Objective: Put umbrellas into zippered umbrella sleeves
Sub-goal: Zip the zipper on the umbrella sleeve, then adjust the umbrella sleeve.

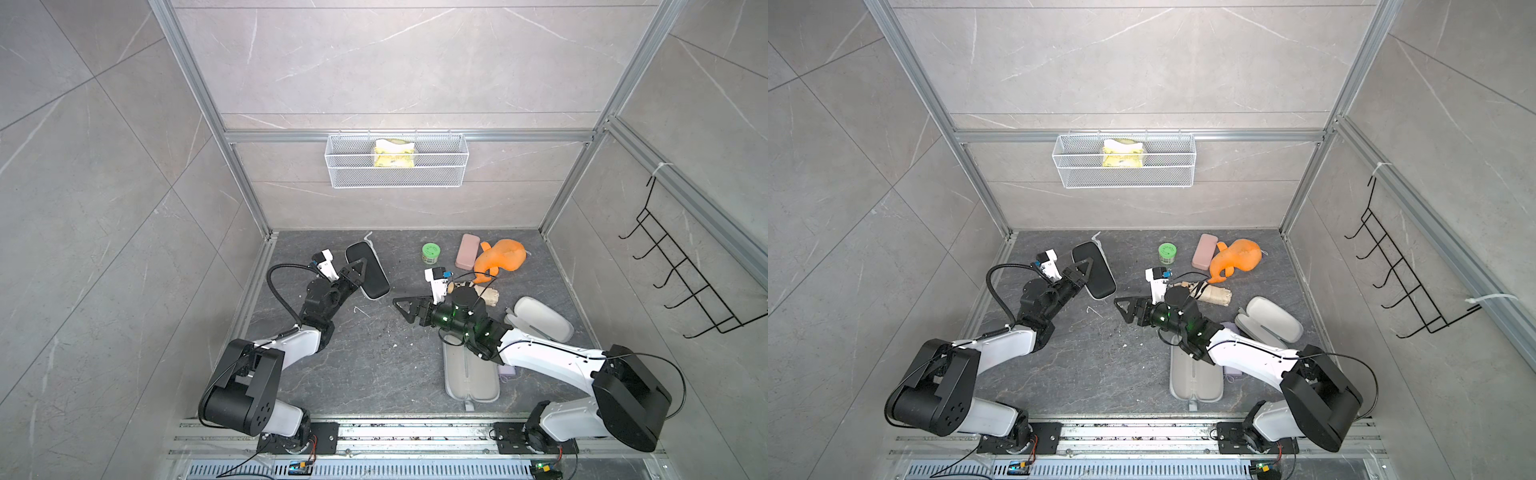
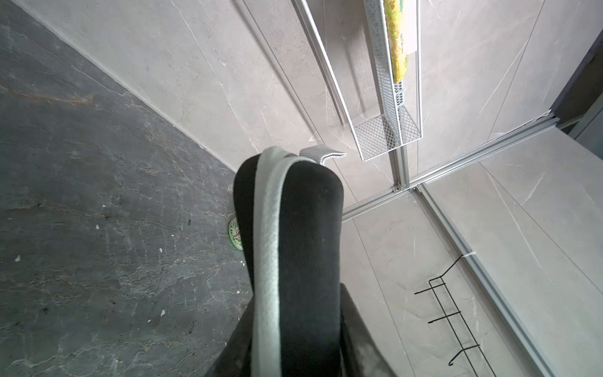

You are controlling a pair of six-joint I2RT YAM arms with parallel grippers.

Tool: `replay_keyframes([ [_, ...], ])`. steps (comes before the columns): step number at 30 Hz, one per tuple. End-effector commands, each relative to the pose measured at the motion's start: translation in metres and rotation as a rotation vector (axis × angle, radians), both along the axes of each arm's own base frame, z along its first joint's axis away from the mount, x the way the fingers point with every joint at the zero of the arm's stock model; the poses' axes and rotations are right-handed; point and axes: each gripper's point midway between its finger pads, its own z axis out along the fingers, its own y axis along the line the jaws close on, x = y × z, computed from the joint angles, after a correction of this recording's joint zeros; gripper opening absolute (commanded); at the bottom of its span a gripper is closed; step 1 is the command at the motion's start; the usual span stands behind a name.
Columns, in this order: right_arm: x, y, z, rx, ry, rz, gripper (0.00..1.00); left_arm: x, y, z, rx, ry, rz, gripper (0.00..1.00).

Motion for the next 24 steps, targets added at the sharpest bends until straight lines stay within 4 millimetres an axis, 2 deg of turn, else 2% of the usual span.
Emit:
replay_keyframes([
  [1, -0.001, 0.01, 0.018, 0.163, 0.039, 0.052, 0.9, -0.005, -0.012, 0.063, -0.131, -0.175, -0.035, 0.09],
  [5, 0.01, 0.022, 0.027, 0.25, 0.042, 0.067, 0.88, -0.009, -0.03, 0.07, -0.175, -0.179, -0.057, 0.15],
  [9, 0.017, 0.028, 0.027, 0.282, 0.043, 0.069, 0.85, -0.012, -0.044, 0.076, -0.22, -0.179, -0.065, 0.17],
  [11, 0.022, 0.025, 0.026, 0.289, 0.031, 0.04, 0.83, -0.015, -0.051, 0.082, -0.25, -0.186, -0.075, 0.18],
  [14, 0.028, 0.017, 0.036, 0.351, 0.014, -0.008, 0.81, -0.019, -0.061, 0.087, -0.269, -0.189, -0.086, 0.18],
  [17, 0.033, 0.008, 0.047, 0.402, -0.023, -0.041, 0.79, -0.023, -0.068, 0.086, -0.276, -0.18, -0.098, 0.23],
  [19, 0.034, 0.003, 0.052, 0.424, -0.038, -0.052, 0.76, -0.024, -0.069, 0.082, -0.291, -0.16, -0.108, 0.31],
  [22, 0.038, -0.003, 0.052, 0.436, -0.039, -0.057, 0.62, -0.028, -0.07, 0.08, -0.297, -0.149, -0.129, 0.48],
  [24, 0.04, -0.007, 0.052, 0.449, -0.036, -0.057, 0.52, -0.032, -0.071, 0.078, -0.279, -0.137, -0.155, 0.65],
])
